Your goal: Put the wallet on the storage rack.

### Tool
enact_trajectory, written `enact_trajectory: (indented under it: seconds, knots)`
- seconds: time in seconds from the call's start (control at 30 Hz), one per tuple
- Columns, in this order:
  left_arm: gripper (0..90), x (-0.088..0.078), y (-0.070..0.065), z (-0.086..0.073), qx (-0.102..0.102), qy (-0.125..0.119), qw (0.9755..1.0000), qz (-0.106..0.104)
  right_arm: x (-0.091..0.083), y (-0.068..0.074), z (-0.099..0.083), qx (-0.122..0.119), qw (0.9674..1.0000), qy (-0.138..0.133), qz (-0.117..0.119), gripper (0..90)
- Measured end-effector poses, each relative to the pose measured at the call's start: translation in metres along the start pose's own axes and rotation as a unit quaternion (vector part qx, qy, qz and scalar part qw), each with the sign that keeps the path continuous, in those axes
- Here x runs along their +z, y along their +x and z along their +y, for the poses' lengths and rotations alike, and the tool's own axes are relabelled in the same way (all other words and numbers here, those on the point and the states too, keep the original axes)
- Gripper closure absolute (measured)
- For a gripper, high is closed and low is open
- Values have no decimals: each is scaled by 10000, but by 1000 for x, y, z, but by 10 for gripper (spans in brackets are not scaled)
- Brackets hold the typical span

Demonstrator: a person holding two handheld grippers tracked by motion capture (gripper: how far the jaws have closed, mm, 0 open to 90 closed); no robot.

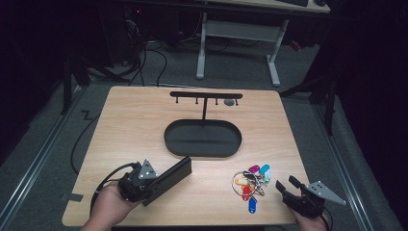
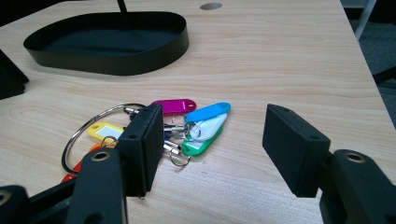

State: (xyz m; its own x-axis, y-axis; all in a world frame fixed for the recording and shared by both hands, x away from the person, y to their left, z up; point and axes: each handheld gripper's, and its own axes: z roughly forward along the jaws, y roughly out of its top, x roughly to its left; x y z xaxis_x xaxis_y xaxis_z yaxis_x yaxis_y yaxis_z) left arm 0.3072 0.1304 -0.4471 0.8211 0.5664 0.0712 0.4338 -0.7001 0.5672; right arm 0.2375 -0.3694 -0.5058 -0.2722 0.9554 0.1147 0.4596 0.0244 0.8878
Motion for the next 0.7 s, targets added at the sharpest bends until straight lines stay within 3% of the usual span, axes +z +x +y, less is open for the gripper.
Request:
enact_trajectory:
  seconds: [0.2,0.43,0.53,0.7]
  knots:
    - [748,-2,-4,5,288,-253,9991,193,7,-5,-3,82,9999,128,42,385]
    - [749,-9,-6,12,405,-500,9975,279,7,-2,-5,-48,9995,282,158,352]
    - [749,-16,-8,19,602,-622,9954,413,4,-2,-4,-21,9995,266,141,352]
    - [750,-25,-11,35,1011,-760,9895,696,2,-2,-5,3,9997,226,126,355]
